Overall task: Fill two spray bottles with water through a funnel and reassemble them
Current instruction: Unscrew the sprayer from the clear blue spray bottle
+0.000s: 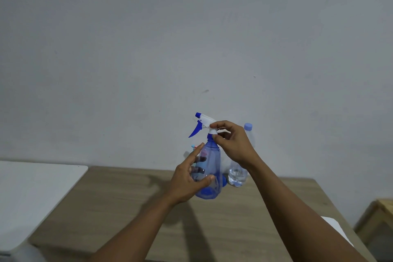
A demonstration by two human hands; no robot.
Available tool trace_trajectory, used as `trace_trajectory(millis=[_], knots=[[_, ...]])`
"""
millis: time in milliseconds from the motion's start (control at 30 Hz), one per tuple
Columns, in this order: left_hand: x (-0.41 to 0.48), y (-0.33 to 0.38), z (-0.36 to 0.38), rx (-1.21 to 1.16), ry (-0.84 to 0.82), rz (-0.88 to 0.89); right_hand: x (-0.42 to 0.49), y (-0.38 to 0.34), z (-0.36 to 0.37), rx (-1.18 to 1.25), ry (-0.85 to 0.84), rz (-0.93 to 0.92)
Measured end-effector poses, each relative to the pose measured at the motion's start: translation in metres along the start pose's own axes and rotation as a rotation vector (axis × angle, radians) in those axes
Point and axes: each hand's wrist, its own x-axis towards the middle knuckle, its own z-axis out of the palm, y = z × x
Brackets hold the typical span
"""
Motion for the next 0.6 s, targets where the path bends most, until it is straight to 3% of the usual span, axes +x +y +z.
trace_trajectory(millis=[600], knots=[[-0.002,-0.013,-0.009,0.014,0.022,0.012,0.002,0.006,0.015,-0.075,0.028,-0.016]])
